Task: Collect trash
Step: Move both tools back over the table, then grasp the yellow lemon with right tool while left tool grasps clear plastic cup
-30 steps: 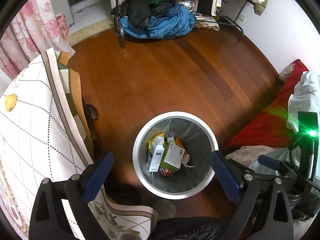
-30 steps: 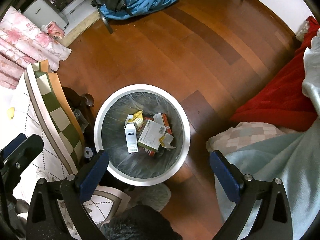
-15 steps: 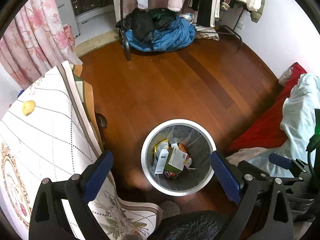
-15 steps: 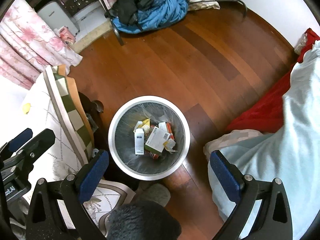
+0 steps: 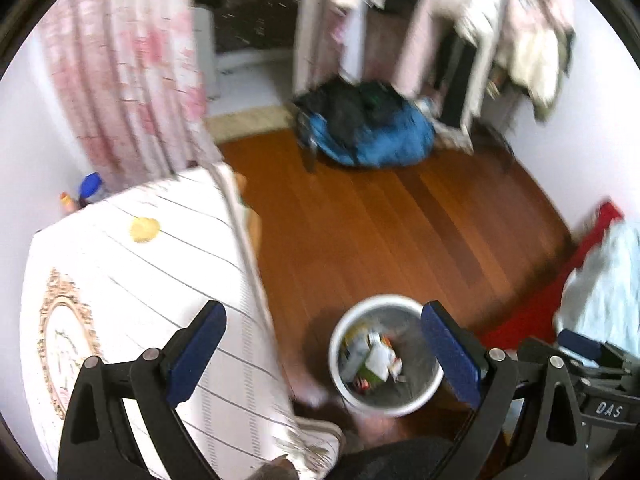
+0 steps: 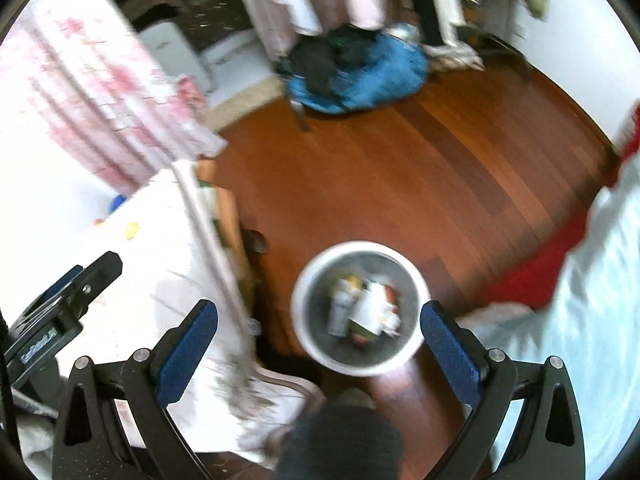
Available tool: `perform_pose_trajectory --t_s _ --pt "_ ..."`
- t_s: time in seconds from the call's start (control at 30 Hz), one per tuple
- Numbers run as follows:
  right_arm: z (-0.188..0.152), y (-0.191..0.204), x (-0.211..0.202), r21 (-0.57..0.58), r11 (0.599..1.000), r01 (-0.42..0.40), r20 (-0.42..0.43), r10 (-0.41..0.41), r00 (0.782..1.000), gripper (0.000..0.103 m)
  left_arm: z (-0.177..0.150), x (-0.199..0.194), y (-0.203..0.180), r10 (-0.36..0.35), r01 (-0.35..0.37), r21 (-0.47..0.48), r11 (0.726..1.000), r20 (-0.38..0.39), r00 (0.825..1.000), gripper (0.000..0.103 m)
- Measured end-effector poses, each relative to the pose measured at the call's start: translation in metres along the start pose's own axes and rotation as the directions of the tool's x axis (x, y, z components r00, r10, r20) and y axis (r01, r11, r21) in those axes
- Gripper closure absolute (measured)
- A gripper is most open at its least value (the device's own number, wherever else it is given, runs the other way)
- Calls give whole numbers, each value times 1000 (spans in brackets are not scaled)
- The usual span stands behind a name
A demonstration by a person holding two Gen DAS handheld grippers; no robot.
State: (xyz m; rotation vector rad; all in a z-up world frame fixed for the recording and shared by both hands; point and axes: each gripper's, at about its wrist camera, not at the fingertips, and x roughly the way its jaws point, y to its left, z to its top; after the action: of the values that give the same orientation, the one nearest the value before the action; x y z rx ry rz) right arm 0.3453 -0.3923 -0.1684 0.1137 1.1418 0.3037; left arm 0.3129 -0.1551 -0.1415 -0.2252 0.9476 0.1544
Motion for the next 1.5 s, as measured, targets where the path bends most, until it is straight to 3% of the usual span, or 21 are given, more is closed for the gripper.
perform_pose_trajectory --t_s 0.13,0.23,0.37,0.47,0.53,0.6,0.73,0.87,1.0,1.07,1.17,1.27,1.5 --pt "31 84 8 -112 991 -71 2 71 997 1 22 -25 69 112 -104 -90 990 82 990 3" --pt "49 157 40 -201 971 -126 -43 120 992 1 26 -29 142 261 -244 -169 955 90 961 3" --pt "61 248 110 -267 944 -195 -145 161 976 1 3 -5 235 412 -401 -270 875 -16 911 3" --pt "66 310 176 -275 934 -227 -220 168 961 1 -26 26 297 466 -480 -327 814 -125 876 3" --pt "68 335 207 -280 934 -222 -238 156 959 2 -45 45 324 471 -506 -341 793 -185 863 3" --pt "68 359 241 -290 933 -215 -255 141 956 12 -64 68 350 469 -528 -350 774 -244 849 3" --pt "69 383 287 -278 941 -192 -274 114 955 17 -82 92 380 435 -524 -373 766 -300 849 3" --pt "66 396 313 -290 937 -196 -280 113 953 19 -86 102 385 406 -499 -381 778 -300 863 3" --pt "60 402 331 -303 933 -195 -289 105 952 41 -85 105 387 399 -491 -372 788 -298 867 3" --pt "58 404 330 -324 918 -229 -277 139 951 60 -83 104 386 403 -492 -367 790 -293 867 3" --pt "53 400 323 -341 910 -235 -257 150 955 67 -78 106 383 397 -487 -365 793 -297 868 3" --pt "45 383 306 -339 905 -256 -254 174 951 69 -76 103 374 401 -485 -348 803 -287 870 3" --pt "15 328 270 -343 909 -235 -255 151 955 69 -72 84 323 270 -316 -323 892 -182 946 3"
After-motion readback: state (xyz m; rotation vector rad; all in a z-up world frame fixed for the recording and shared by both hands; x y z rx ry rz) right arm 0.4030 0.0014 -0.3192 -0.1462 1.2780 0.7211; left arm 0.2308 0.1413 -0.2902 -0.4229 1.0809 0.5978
